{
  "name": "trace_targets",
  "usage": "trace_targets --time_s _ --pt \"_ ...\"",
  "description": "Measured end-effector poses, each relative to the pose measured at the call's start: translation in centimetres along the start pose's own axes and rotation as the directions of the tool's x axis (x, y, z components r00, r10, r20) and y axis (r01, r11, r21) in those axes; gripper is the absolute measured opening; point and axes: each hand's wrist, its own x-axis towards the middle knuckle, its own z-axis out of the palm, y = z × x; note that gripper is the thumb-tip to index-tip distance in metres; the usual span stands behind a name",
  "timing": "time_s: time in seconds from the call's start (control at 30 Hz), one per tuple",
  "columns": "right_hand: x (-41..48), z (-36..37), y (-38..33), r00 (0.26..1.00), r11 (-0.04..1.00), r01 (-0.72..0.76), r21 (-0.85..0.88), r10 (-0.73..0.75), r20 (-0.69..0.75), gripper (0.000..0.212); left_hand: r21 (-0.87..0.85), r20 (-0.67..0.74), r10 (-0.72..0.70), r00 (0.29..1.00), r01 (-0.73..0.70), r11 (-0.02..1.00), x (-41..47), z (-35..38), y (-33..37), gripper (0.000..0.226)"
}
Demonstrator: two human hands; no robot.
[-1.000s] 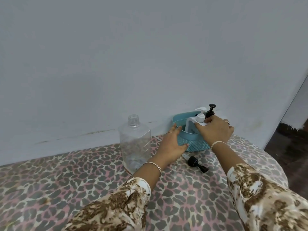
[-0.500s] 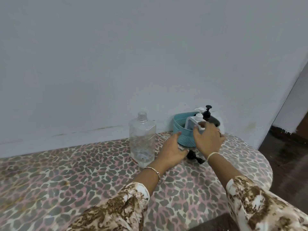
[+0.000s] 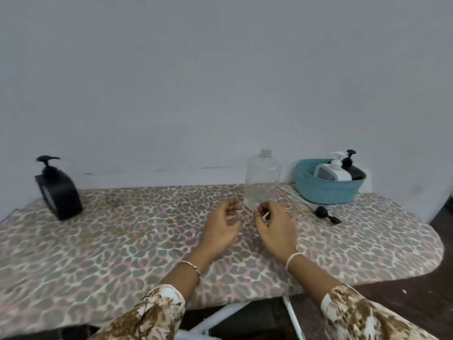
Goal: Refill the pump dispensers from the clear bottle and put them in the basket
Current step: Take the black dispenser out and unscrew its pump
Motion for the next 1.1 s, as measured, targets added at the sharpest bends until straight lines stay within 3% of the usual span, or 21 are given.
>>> trace_targets --time_s 0.17,0.27,0.33,0.47,0.53,0.63,0.77,0.87,1.1 --pt "-0.7 4.3 -3.3 0.977 0.993 0.081 -0.082 -0.062 0.206 0.010 0.053 -0.220 -0.064 0.973 0.078 0.996 -1.1 -6.8 -3.0 0.048" --pt "-0.2 6.6 -4.9 0.949 0.984 0.110 -0.143 -0.061 0.311 0.021 0.111 -0.391 -0.088 0.916 0.142 0.984 -1.4 -10.7 -4.3 0.050" --pt "0.3 7.9 -5.8 0.933 0.984 0.118 -0.136 -0.063 0.354 0.025 0.162 -0.549 -0.070 0.833 0.188 0.969 -1.5 -13.6 -4.8 0.050" --pt "1.4 10.2 -7.4 0.912 0.979 0.152 -0.134 -0.087 0.401 0.034 0.220 -0.799 -0.059 0.598 0.383 0.897 -1.1 -19.2 -5.5 0.055" --pt "1.9 11.3 -7.9 0.898 0.970 0.187 -0.153 -0.105 0.428 0.040 0.213 -0.866 -0.051 0.497 0.460 0.862 -0.5 -21.5 -5.8 0.062" --pt "2.4 12.5 -8.1 0.879 0.949 0.258 -0.183 -0.152 0.452 0.044 0.155 -0.909 -0.064 0.411 0.478 0.865 0.7 -24.3 -6.8 0.078" --pt "2.6 13.6 -7.7 0.887 0.926 0.313 -0.213 -0.204 0.414 0.044 0.024 -0.907 -0.180 0.382 0.472 0.881 2.3 -27.0 -8.7 0.096" --pt "3.0 14.4 -7.6 0.879 0.921 0.329 -0.207 -0.219 0.423 0.045 -0.093 -0.885 -0.265 0.383 0.412 0.907 3.2 -28.2 -10.1 0.096" --pt "3.1 15.2 -7.0 0.872 0.931 0.333 -0.148 -0.244 0.423 0.045 -0.117 -0.908 -0.230 0.350 0.316 0.942 3.5 -28.8 -11.5 0.050"
